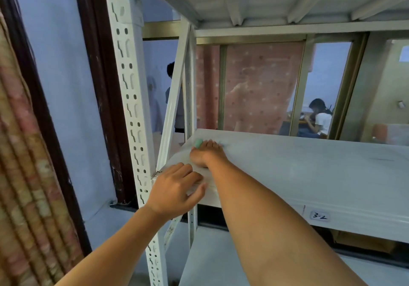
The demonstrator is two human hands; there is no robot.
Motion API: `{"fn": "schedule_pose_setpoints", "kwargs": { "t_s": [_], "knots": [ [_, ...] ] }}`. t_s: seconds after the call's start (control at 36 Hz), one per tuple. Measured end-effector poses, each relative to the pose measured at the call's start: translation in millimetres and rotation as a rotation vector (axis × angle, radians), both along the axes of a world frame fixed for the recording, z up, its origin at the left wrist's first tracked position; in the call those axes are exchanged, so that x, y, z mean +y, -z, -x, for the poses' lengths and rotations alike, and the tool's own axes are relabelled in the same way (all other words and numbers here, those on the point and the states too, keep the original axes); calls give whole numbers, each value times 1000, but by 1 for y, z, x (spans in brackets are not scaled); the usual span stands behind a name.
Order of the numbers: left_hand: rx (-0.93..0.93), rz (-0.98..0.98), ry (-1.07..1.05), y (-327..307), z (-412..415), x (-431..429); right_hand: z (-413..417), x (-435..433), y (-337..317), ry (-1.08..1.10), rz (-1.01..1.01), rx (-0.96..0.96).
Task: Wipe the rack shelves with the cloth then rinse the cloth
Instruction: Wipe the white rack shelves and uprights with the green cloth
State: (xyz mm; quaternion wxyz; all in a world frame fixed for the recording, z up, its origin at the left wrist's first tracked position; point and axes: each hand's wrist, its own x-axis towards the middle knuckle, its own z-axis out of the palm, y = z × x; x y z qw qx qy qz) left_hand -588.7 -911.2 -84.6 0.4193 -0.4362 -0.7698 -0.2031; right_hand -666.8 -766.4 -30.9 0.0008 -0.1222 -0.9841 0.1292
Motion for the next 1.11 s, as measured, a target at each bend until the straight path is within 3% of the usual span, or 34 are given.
{"fn": "schedule_pose_setpoints", "kwargs": {
  "t_s": [0.22,0.33,0.53,0.75,0.83,0.97,1.11],
  "knots": [
    [35,-44,42,2,2,-4,10,-47,-26,-58,239,-19],
    [51,-59,69,0,1,-4,8,-57,-27,-47,246,80],
    [70,-54,81,-1,2,-5,18,-62,-23,11,460,242],
    [77,-66,84,-2,0,-5,21,-62,-21,-26,489,278],
    [63,-67,101,-4,-1,-5,20,-57,-27,13,683,279],
    [71,17,103,-10,3,-4,9,-49,-34,224,1171,234],
    [65,123,78,-18,10,5,-2,-23,-38,298,1284,354]
  ]
}}
